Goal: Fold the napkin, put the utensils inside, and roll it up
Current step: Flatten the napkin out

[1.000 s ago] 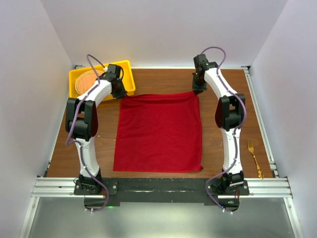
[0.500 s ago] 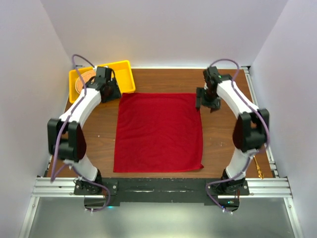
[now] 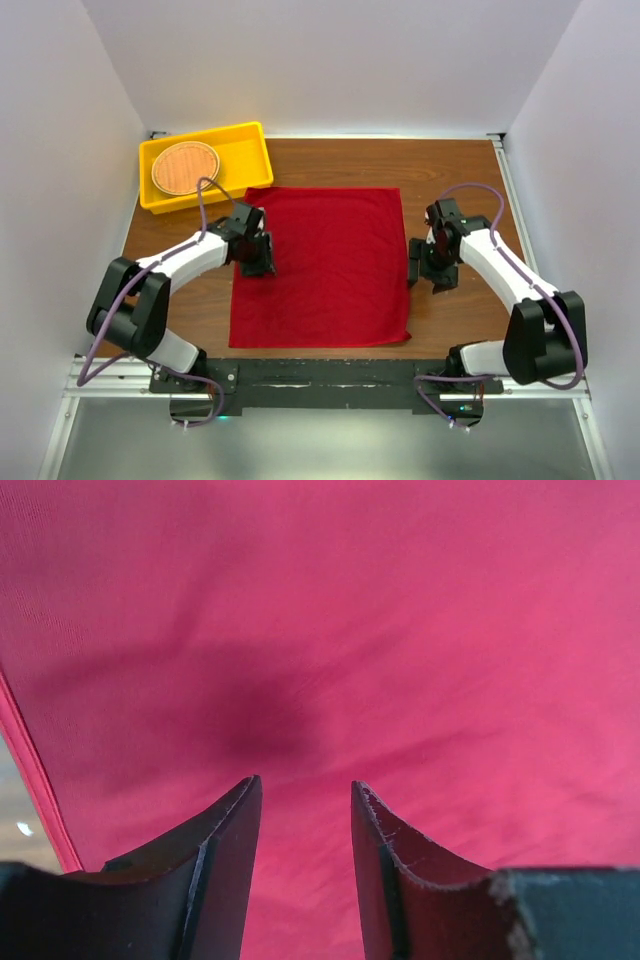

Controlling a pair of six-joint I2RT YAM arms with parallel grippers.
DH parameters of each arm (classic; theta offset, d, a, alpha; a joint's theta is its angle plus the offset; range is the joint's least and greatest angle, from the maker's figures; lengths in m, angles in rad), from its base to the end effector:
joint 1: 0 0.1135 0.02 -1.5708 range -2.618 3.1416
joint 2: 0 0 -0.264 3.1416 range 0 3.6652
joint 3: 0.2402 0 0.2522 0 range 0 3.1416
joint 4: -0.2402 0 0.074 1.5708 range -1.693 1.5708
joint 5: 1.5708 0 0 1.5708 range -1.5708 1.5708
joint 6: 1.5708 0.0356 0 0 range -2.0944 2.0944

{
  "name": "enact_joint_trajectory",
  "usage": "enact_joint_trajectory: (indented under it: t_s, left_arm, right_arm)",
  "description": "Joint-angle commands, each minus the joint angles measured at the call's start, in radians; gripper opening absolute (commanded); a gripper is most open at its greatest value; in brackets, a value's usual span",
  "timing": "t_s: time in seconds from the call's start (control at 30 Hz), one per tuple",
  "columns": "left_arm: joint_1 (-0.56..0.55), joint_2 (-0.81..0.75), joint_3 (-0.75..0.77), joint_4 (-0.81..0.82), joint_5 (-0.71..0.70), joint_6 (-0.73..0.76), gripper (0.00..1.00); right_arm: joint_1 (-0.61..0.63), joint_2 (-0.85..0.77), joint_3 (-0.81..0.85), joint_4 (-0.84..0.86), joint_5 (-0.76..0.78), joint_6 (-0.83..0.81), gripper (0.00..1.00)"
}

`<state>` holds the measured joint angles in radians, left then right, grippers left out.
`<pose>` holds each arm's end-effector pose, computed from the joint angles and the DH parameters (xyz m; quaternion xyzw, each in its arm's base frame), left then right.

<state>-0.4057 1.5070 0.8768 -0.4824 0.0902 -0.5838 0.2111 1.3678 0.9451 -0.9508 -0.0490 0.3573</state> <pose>0.2605 -0.1154 0.1829 -0.0763 0.9699 -0.1464 0.1788 0.2307 0.0512 0.2189 0.0703 0.9924 0.0510 0.0877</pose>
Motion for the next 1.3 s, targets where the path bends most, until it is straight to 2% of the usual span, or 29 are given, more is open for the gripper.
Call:
enact_joint_trajectory:
  t_s: [0.0, 0.07, 0.23, 0.3, 0.43, 0.53, 0.63, 0.8, 0.83, 0.9, 0.93, 0.97, 1.1, 1.17, 1.27]
  left_arm:
    - [0.007, -0.033, -0.068, 0.047, 0.034, -0.088, 0.45]
    - [0.007, -0.056, -0.087, 0.042, 0.034, -0.108, 0.46]
    - [0.005, -0.094, -0.192, 0.045, 0.066, -0.197, 0.46]
    - [-0.005, -0.14, -0.26, 0.071, 0.088, -0.229, 0.45]
    - [-0.012, -0.215, -0.329, 0.076, 0.088, -0.277, 0.45]
    - [-0.012, -0.226, -0.326, 0.053, 0.065, -0.268, 0.45]
    - [-0.012, -0.223, -0.306, 0.044, 0.049, -0.261, 0.46]
    - [-0.012, -0.217, -0.265, 0.039, 0.02, -0.246, 0.46]
    - [-0.012, -0.205, -0.256, 0.03, 0.016, -0.241, 0.46]
    - [-0.012, -0.192, -0.222, 0.019, 0.005, -0.225, 0.46]
    - [-0.012, -0.188, -0.211, 0.005, -0.001, -0.22, 0.46]
    - [-0.012, -0.191, -0.197, 0.001, -0.004, -0.217, 0.46]
    - [-0.012, -0.208, -0.185, -0.01, -0.015, -0.203, 0.46]
    - [-0.008, -0.205, -0.185, -0.03, -0.046, -0.199, 0.48]
    - [-0.004, -0.186, -0.194, -0.021, -0.032, -0.177, 0.49]
  right_arm:
    - [0.005, -0.029, -0.071, 0.079, -0.155, 0.089, 0.68]
    - [0.007, 0.0, -0.12, 0.128, -0.246, 0.101, 0.67]
    - [0.011, 0.002, -0.16, 0.185, -0.241, 0.111, 0.66]
    - [0.013, 0.025, -0.158, 0.192, -0.247, 0.103, 0.63]
    - [0.014, 0.048, -0.151, 0.208, -0.265, 0.101, 0.5]
    - [0.019, 0.018, -0.125, 0.172, -0.256, 0.103, 0.33]
    - [0.065, -0.042, -0.071, 0.132, -0.235, 0.095, 0.28]
    - [0.152, -0.056, 0.017, 0.104, -0.278, 0.104, 0.3]
    - [0.154, -0.05, 0.029, 0.098, -0.279, 0.101, 0.34]
    - [0.145, -0.041, 0.081, 0.023, -0.101, 0.094, 0.42]
    - [0.13, -0.038, 0.087, 0.0, -0.038, 0.094, 0.58]
    - [0.119, -0.038, 0.083, 0.009, -0.008, 0.092, 0.63]
    - [0.109, 0.043, 0.052, 0.075, -0.129, 0.069, 0.64]
    - [0.113, 0.103, 0.055, 0.084, -0.146, 0.069, 0.59]
    - [0.111, 0.12, 0.049, 0.122, -0.141, 0.069, 0.58]
